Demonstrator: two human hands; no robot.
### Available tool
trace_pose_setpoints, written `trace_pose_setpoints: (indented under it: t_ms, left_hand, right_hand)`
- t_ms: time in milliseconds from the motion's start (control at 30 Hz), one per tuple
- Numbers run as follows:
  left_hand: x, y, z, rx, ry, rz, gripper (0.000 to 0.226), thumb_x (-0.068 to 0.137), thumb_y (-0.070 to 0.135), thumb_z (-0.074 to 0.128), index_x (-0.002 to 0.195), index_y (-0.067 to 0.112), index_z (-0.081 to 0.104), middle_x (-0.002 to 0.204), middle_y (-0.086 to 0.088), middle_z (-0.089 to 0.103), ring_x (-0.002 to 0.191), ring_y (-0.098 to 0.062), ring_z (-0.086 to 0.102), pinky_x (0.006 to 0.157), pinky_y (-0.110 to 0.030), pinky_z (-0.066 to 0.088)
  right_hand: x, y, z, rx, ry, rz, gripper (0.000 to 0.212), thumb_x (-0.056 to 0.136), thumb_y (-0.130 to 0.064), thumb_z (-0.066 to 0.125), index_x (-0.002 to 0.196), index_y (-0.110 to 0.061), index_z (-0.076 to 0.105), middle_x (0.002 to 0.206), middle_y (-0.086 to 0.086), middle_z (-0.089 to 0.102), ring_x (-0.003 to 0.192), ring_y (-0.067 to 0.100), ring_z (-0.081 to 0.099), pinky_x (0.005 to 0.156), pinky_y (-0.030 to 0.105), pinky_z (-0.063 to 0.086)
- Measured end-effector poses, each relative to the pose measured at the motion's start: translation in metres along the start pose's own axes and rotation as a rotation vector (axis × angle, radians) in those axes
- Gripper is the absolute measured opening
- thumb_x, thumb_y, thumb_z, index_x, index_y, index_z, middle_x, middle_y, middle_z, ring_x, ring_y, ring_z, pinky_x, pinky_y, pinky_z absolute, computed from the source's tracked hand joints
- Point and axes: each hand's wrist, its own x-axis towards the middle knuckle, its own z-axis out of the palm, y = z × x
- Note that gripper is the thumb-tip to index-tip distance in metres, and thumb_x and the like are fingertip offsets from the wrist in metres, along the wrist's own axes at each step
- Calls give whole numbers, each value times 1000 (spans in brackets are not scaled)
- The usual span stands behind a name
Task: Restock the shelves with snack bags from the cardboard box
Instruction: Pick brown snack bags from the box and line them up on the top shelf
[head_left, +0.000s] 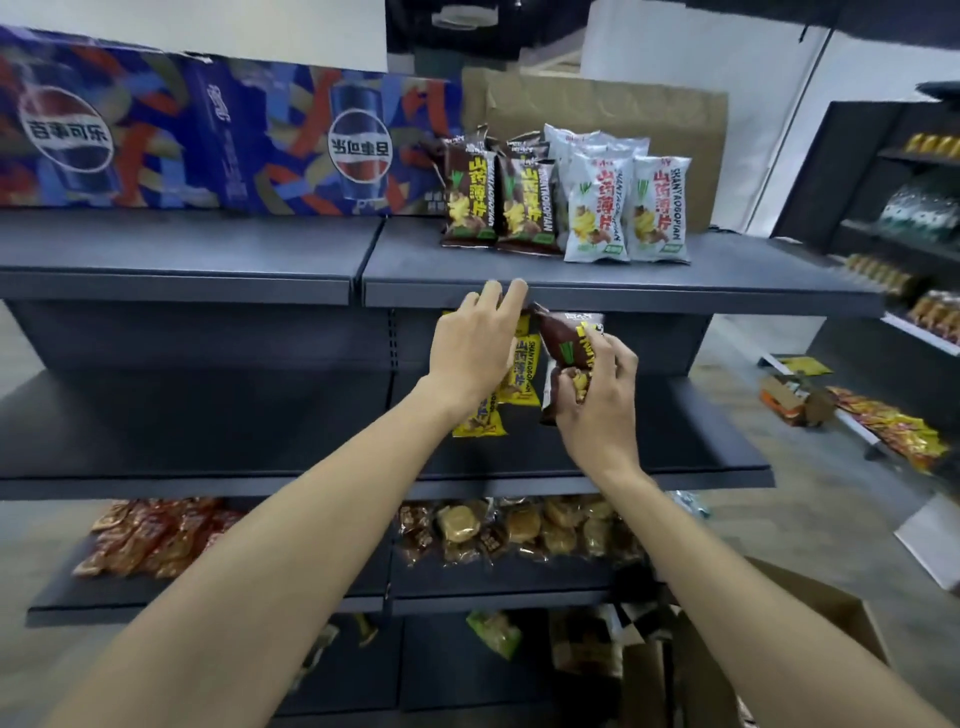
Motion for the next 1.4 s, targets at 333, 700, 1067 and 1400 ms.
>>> trace_pose_setpoints:
  t_ms: [333,700,1067,1400]
  left_hand:
    - [30,-14,-1,-31,157,-53,41,78,15,55,119,11,53,93,-4,58,73,-22,60,43,-26,26]
    - [131,-45,-3,-4,221,-133,41,82,10,57,122,16,51,96,-4,59,83,-29,64,46,-30,32]
    - [164,-58,50,-182,113,-308,35,83,12,53,118,14,48,100,-6,57,87,-32,61,56,-34,39]
    - [161,-61,61,-204,57,-287,45,83,17,57,127,16,49,111,-7,59,100,-30,59,64,-37,46]
  right_hand:
    - [48,-42,-1,144,97,-93,51,95,-10,57,142,-17,39,146,7,28,137,19,32,105,22,40]
    - [201,-59,40,-69,87,-110,56,95,-8,50,148,-13,31,152,17,18,136,35,25,107,42,34]
    - [222,-18,103,-347,-193,46,81,99,-42,44,155,-15,-8,157,26,-11,129,42,31,100,47,39]
    - [221,-21,103,-440,-101,-8,83,94,-41,56,155,-17,5,159,22,-8,143,41,13,109,50,30]
